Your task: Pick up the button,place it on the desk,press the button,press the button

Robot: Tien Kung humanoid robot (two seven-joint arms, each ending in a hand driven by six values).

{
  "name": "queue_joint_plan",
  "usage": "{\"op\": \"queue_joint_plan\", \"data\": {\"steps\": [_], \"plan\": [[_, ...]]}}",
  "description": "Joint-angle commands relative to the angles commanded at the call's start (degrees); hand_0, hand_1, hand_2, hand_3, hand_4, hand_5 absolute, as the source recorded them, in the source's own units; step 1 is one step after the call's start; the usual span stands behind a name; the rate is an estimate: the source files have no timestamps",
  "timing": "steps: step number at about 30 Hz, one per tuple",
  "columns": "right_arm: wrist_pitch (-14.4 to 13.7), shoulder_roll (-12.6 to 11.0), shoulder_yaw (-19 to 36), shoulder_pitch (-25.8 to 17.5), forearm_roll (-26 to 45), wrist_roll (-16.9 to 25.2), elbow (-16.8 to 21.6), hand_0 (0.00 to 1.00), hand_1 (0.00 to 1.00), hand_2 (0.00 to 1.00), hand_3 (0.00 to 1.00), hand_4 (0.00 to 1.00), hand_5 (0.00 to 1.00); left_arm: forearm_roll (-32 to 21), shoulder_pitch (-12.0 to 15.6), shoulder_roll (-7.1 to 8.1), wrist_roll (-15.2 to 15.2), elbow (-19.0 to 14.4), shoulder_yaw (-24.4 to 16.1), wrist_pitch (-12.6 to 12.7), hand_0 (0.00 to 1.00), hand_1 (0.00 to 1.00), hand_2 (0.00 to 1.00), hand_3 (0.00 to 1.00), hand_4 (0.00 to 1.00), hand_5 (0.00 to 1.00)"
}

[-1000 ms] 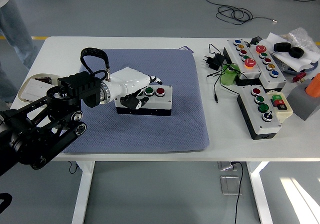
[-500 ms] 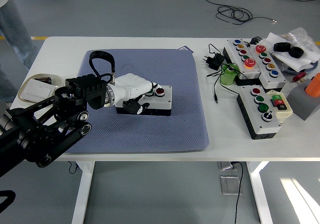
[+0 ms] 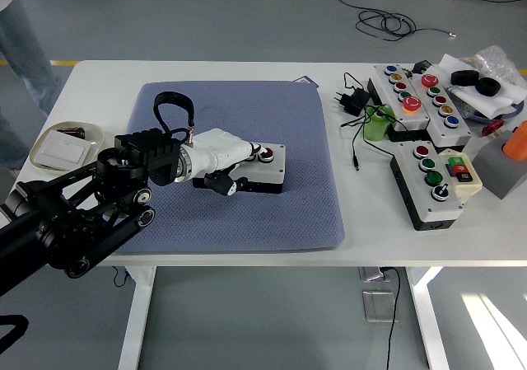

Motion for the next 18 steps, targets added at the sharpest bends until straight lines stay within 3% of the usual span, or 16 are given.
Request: {"op": "queue_joint_plan", "data": {"steps": [8, 9, 14, 15, 18], "plan": [[-0.06, 0.04, -0.12, -0.23, 0.11, -0.03, 0.0, 0.787, 0.797, 0.817, 0.751, 0.412, 0.479, 0.26, 0.47, 0.23, -0.3, -0.59, -0.74, 0.86, 0.075, 0.116, 0.125, 0.902, 0.498, 0.176], [-0.06, 0.04, -0.16, -0.25, 0.13, -0.03, 0.0, 0.787, 0.797, 0.817, 0.751, 0.412, 0.479, 0.33, 0.55, 0.28, -0.41, -0.98, -1.11, 1.21, 0.061, 0.124, 0.147, 0.918, 0.536, 0.313], [-0.03, 0.05, -0.12, -0.32, 0.04, -0.01, 0.0, 0.787, 0.797, 0.817, 0.751, 0.412, 0.479, 0.65, 1.22, 0.68, -1.7, -3.17, -4.8, 4.43, 0.061, 0.124, 0.147, 0.918, 0.536, 0.313], [-0.03, 0.04, -0.12, -0.31, 0.04, 0.0, 0.0, 0.787, 0.797, 0.817, 0.751, 0.412, 0.479, 0.54, 1.26, 0.73, -1.78, -3.36, -5.16, 4.65, 0.008, 0.107, 0.176, 0.951, 0.872, 0.714], [0.03, 0.02, -0.11, -0.27, 0.18, 0.13, 0.0, 0.787, 0.797, 0.817, 0.751, 0.412, 0.479, -2.16, 1.59, 1.14, -2.16, -4.91, -7.65, 6.72, 0.008, 0.107, 0.176, 0.951, 0.872, 0.714]]}}
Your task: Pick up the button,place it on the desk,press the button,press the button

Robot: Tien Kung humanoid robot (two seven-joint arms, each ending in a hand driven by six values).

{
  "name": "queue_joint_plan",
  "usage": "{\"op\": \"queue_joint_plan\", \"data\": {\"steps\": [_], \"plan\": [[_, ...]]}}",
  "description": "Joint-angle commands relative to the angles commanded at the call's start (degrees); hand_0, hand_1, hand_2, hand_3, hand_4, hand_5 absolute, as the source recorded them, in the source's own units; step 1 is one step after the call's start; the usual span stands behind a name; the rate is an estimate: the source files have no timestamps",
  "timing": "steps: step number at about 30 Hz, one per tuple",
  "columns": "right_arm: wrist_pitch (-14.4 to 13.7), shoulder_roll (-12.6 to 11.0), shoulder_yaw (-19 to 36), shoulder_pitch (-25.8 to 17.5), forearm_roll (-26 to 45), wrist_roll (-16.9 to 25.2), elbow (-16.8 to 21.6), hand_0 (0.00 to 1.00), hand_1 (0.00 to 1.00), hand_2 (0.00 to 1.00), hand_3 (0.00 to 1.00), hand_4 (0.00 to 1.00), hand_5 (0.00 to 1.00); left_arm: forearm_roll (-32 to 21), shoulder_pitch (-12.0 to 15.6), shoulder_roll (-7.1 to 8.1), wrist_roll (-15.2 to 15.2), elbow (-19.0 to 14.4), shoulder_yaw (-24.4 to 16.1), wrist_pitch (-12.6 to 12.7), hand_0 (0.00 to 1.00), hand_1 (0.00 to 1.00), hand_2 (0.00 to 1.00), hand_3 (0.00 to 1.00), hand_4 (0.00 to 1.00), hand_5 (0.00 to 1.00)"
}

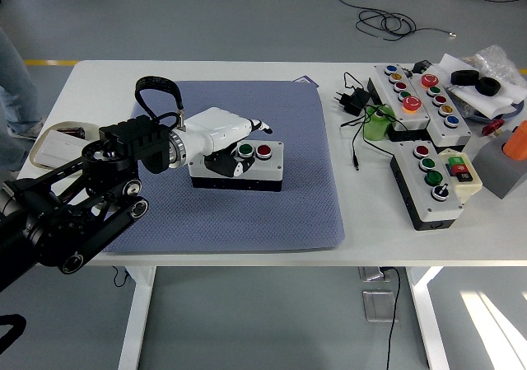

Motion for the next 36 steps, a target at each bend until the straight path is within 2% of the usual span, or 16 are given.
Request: {"op": "queue_joint_plan", "data": {"steps": [2, 3, 8, 9, 11, 12, 14, 15, 20, 21, 23, 26, 27, 34, 36], "plan": [[-0.01, 0.02, 0.02, 0.05, 0.1, 0.04, 0.0, 0.787, 0.797, 0.817, 0.751, 0.412, 0.479, -2.66, 0.15, 0.14, -0.35, -0.61, -1.12, 1.8, 0.008, 0.107, 0.176, 0.951, 0.872, 0.714], [0.0, 0.02, 0.0, 0.08, 0.2, 0.08, 0.0, 0.787, 0.797, 0.817, 0.751, 0.412, 0.479, -4.05, 0.23, 0.19, -0.6, -0.82, -1.72, 2.84, 0.24, 0.412, 0.447, 0.972, 0.919, 0.847], [0.01, 0.01, 0.1, 0.29, 0.12, 0.09, 0.0, 0.787, 0.797, 0.817, 0.751, 0.412, 0.479, -14.12, 0.35, 0.31, -1.18, -1.04, -3.52, 8.74, 0.24, 0.412, 0.447, 0.972, 0.919, 0.847], [0.01, 0.01, 0.1, 0.3, 0.12, 0.09, 0.0, 0.787, 0.797, 0.817, 0.751, 0.412, 0.479, -15.69, 0.35, 0.31, -1.2, -1.05, -3.6, 9.13, 0.57, 0.691, 0.742, 0.981, 0.924, 0.917], [0.02, 0.01, 0.09, 0.35, 0.16, 0.07, 0.0, 0.787, 0.797, 0.817, 0.751, 0.412, 0.479, -19.49, 0.57, 0.37, -1.43, -0.98, -4.14, 11.88, 0.57, 0.691, 0.742, 0.981, 0.924, 0.917], [0.02, 0.02, 0.09, 0.35, 0.17, 0.07, 0.0, 0.787, 0.797, 0.817, 0.751, 0.412, 0.479, -21.12, 0.6, 0.37, -1.46, -0.97, -4.19, 12.41, 0.57, 0.691, 0.742, 0.981, 0.924, 0.917], [0.01, 0.03, 0.15, 0.42, 0.04, 0.01, 0.0, 0.787, 0.797, 0.817, 0.751, 0.412, 0.479, -26.2, 0.97, 0.36, -1.95, -0.01, -4.84, 16.96, 0.57, 0.691, 0.742, 0.981, 0.924, 0.917], [0.01, 0.04, 0.14, 0.45, 0.03, 0.01, 0.0, 0.787, 0.797, 0.817, 0.751, 0.412, 0.479, -28.43, 1.11, 0.35, -2.2, 0.51, -5.1, 19.07, 0.797, 0.862, 0.921, 0.942, 0.825, 0.998], [0.04, 0.03, 0.11, 0.56, 0.09, 0.1, 0.0, 0.787, 0.797, 0.817, 0.751, 0.412, 0.479, -40.35, 1.79, 0.4, -3.08, 3.1, -6.71, 25.64, 0.797, 0.862, 0.921, 0.942, 0.825, 0.998], [0.04, 0.03, 0.12, 0.58, 0.1, 0.11, 0.0, 0.787, 0.797, 0.817, 0.751, 0.412, 0.479, -42.96, 1.93, 0.41, -3.32, 3.62, -7.1, 26.33, 0.816, 0.87, 0.922, 0.902, 0.78, 0.998], [0.04, 0.04, 0.1, 0.63, 0.17, 0.14, 0.0, 0.787, 0.797, 0.817, 0.751, 0.412, 0.479, -47.53, 2.36, 0.46, -3.85, 5.09, -8.3, 27.44, 0.816, 0.87, 0.922, 0.902, 0.78, 0.998], [0.06, 0.04, 0.11, 0.69, 0.16, 0.15, 0.0, 0.787, 0.797, 0.817, 0.751, 0.412, 0.479, -54.6, 3.05, 0.62, -4.06, 7.18, -9.89, 27.58, 0.816, 0.87, 0.922, 0.902, 0.78, 0.998], [0.06, 0.04, 0.11, 0.7, 0.14, 0.14, 0.0, 0.787, 0.797, 0.817, 0.751, 0.412, 0.479, -57.21, 3.24, 0.67, -4.12, 7.56, -10.17, 27.57, 0.844, 0.869, 0.918, 0.901, 0.748, 0.998], [0.02, 0.15, 0.16, 0.49, 0.0, -0.04, 0.0, 0.787, 0.797, 0.817, 0.751, 0.412, 0.479, -73.94, 5.95, 1.35, -5.13, 9.24, -11.91, 26.41, 0.851, 0.869, 0.922, 0.901, 0.743, 0.998], [0.0, 0.18, 0.11, 0.38, 0.1, -0.06, 0.0, 0.787, 0.797, 0.817, 0.751, 0.412, 0.479, -76.64, 6.82, 1.5, -5.17, 9.26, -12.32, 26.03, 0.851, 0.869, 0.922, 0.901, 0.743, 0.998]]}}
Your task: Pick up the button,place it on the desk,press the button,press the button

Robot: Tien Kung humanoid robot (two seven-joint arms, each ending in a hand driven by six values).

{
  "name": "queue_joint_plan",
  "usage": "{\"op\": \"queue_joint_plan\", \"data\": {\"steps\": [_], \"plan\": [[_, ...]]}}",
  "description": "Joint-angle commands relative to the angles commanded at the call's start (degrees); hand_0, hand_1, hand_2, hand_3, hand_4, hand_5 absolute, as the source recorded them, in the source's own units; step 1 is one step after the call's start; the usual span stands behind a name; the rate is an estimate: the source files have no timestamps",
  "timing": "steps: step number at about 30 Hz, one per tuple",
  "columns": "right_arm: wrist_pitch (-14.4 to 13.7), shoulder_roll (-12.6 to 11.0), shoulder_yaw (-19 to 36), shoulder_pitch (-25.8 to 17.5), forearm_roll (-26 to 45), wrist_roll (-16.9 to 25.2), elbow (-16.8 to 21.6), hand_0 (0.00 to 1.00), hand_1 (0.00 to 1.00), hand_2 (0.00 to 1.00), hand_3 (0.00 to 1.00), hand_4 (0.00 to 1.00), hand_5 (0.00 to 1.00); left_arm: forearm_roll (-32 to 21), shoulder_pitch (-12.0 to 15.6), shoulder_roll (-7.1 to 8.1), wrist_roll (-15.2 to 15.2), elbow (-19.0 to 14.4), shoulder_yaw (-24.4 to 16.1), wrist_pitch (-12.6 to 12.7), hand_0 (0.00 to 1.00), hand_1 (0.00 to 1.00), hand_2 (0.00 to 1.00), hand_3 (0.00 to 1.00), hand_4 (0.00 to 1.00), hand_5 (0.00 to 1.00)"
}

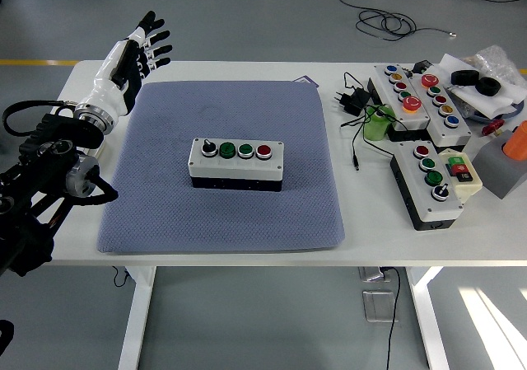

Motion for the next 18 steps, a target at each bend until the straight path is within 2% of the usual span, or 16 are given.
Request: {"op": "queue_joint_plan", "data": {"steps": [18], "plan": [[-0.03, 0.09, -0.39, -0.61, -0.13, -0.24, 0.0, 0.787, 0.797, 0.817, 0.751, 0.412, 0.479, 0.14, 2.51, 0.03, -0.08, 0.07, -0.53, -0.5, 0.842, 0.864, 0.914, 0.896, 0.722, 0.998]]}}
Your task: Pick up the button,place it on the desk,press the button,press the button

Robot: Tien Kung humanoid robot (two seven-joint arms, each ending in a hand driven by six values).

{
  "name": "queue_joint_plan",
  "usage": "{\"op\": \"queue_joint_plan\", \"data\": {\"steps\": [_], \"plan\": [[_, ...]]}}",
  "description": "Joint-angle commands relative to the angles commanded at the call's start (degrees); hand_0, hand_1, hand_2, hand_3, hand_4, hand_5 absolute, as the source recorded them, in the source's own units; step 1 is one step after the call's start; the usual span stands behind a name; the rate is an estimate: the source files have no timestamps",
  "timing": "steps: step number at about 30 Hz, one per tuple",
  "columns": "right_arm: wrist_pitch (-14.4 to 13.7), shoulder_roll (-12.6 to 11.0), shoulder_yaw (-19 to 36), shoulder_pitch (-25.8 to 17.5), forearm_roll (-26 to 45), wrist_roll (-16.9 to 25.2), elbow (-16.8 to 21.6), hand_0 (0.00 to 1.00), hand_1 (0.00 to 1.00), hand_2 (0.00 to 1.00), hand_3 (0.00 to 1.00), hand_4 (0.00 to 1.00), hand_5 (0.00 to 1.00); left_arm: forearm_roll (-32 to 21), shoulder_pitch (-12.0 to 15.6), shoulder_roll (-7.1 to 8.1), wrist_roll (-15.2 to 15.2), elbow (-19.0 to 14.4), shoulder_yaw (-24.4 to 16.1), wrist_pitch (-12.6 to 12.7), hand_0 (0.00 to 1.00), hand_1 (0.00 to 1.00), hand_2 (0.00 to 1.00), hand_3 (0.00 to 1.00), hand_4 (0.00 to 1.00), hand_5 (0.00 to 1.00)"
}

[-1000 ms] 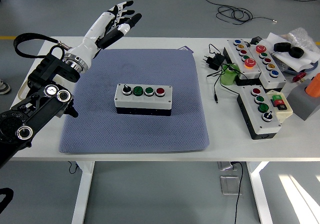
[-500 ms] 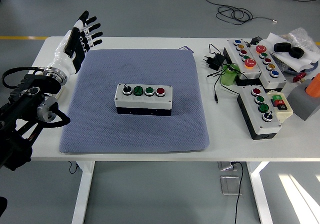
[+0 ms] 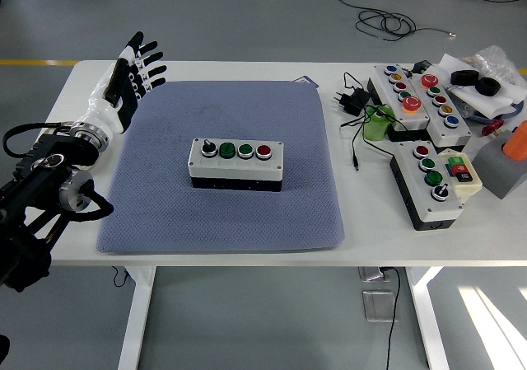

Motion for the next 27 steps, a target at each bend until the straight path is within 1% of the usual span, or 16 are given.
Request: {"op": "queue_joint_plan", "data": {"steps": [5, 10, 27], "plan": [[0.02, 0.02, 0.0, -0.11, -0.1, -0.03, 0.0, 0.787, 0.797, 0.817, 0.751, 0.412, 0.479, -0.09, 0.23, -0.34, 0.1, 0.15, -0.69, -0.06, 0.837, 0.862, 0.911, 0.894, 0.72, 0.998], [0.06, 0.06, 0.06, 0.1, -0.01, 0.0, 0.0, 0.787, 0.797, 0.817, 0.751, 0.412, 0.479, -0.1, 0.16, -0.21, 0.25, 0.11, -0.84, -0.66, 0.834, 0.861, 0.909, 0.891, 0.718, 0.998], [0.14, -0.09, -0.05, 0.78, -0.39, 0.02, 0.0, 0.787, 0.797, 0.817, 0.751, 0.412, 0.479, -0.07, -0.08, 0.08, 0.39, -0.03, -1.46, -0.96, 0.834, 0.861, 0.905, 0.886, 0.711, 0.998]]}}
